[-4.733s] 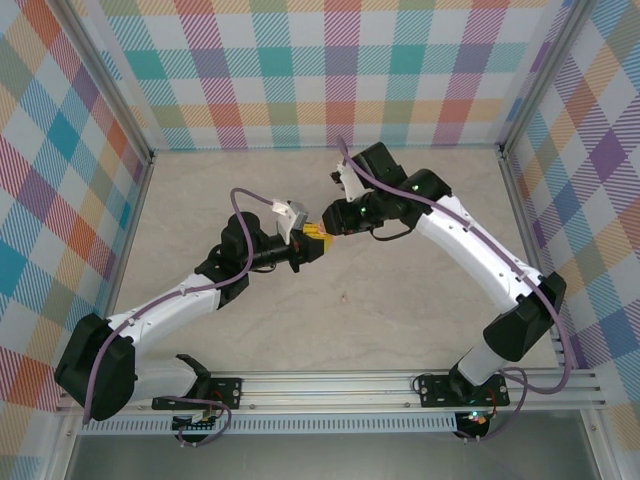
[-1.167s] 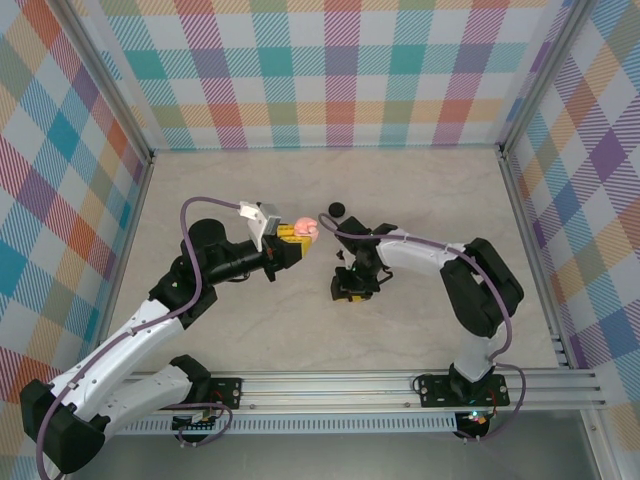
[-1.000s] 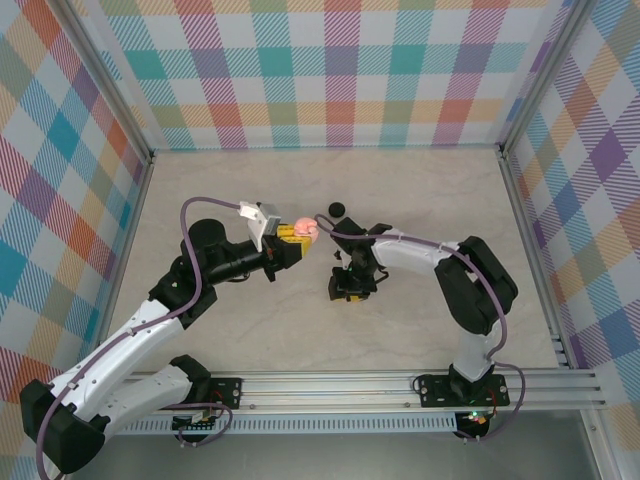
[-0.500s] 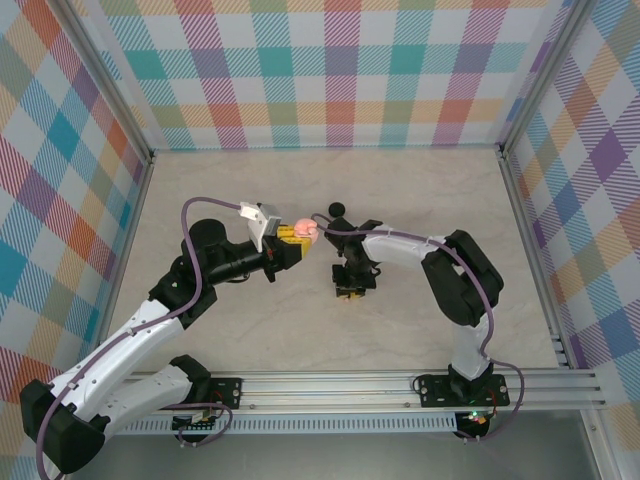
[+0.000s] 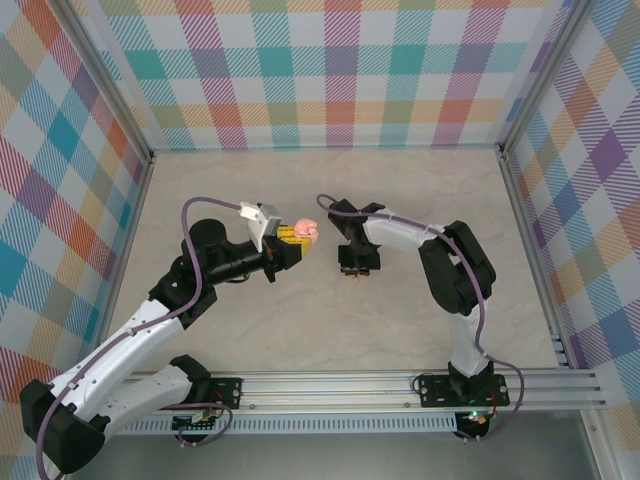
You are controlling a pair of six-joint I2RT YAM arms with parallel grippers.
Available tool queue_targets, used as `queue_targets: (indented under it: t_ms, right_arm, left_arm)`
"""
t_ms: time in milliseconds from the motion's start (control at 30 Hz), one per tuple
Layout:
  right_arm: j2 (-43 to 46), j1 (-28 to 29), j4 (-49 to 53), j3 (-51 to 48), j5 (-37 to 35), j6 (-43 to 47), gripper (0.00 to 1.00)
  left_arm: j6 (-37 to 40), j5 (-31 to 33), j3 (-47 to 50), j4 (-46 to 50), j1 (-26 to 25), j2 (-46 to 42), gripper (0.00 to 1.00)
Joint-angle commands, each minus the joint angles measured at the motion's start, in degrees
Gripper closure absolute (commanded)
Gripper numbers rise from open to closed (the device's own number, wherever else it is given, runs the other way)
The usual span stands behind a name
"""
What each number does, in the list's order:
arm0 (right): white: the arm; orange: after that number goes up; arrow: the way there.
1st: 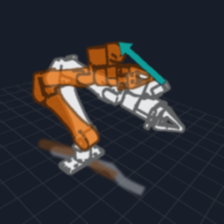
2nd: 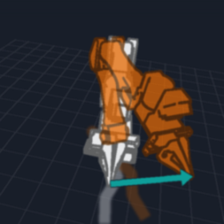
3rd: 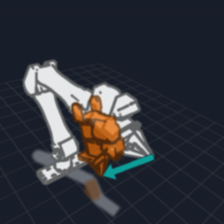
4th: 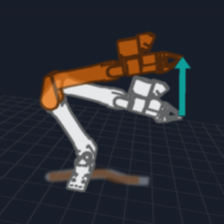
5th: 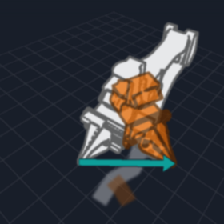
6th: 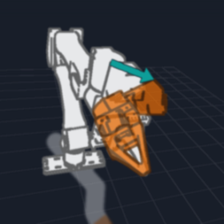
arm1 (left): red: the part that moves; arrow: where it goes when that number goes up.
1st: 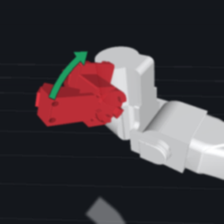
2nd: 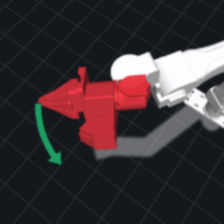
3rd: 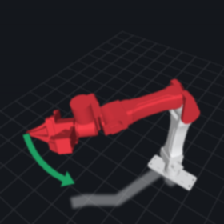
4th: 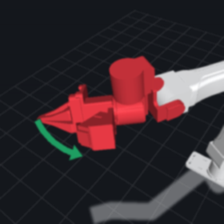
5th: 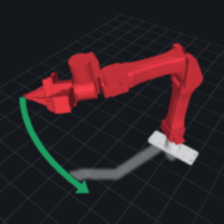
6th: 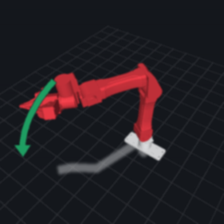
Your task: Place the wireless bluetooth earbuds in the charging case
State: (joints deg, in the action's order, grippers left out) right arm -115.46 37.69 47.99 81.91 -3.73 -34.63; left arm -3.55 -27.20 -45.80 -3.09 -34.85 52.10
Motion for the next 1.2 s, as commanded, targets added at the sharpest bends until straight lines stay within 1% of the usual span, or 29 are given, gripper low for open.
queue_targets:
  t_ms: [0, 100, 200, 333, 400, 567, 800, 1000, 1167]
  right_arm:
    - [-1.0, -0.4, 2.6, 2.1, -0.1, 2.7, 0.82]
    - [0.8, -0.6, 2.2, 1.5, 0.1, 3.5, 0.72]
    - [3.1, -1.0, 1.6, 0.4, 1.0, 4.4, 0.66]
    - [5.7, -2.0, 1.5, -0.9, 1.2, 4.9, 0.65]
    - [6.2, -2.6, 1.6, -1.6, 0.9, 5.0, 0.67]
    - [5.0, -4.3, 2.2, -1.5, 0.2, 5.2, 0.78]
    - [0.8, -4.3, 3.1, 0.8, 0.3, 6.1, 0.86]
    - [-1.5, -4.4, 2.6, 1.7, 1.8, 7.6, 0.86]
    - [-2.9, -4.1, 1.2, 3.0, 4.7, 11.1, 0.85]
  left_arm:
    - [0.3, 0.8, 0.2, -1.2, -0.3, -1.1, 0.92]
    - [0.2, 0.8, 0.3, -1.3, -0.3, -1.0, 0.92]
    - [0.3, 0.7, 0.2, -1.3, -0.3, -1.0, 0.91]
    - [0.2, 0.5, 0.1, -1.4, -0.3, -0.7, 0.91]
    - [0.1, 0.4, 0.2, -1.6, -0.3, -0.5, 0.91]
    - [-0.1, 0.4, 0.3, -1.8, -0.3, -0.6, 0.91]
    - [0.0, 0.4, 0.3, -1.8, -0.3, -0.4, 0.91]
    - [0.0, 0.6, 0.2, -1.8, -0.3, -0.4, 0.91]
    - [0.0, 0.5, 0.1, -1.8, -0.3, -0.2, 0.91]
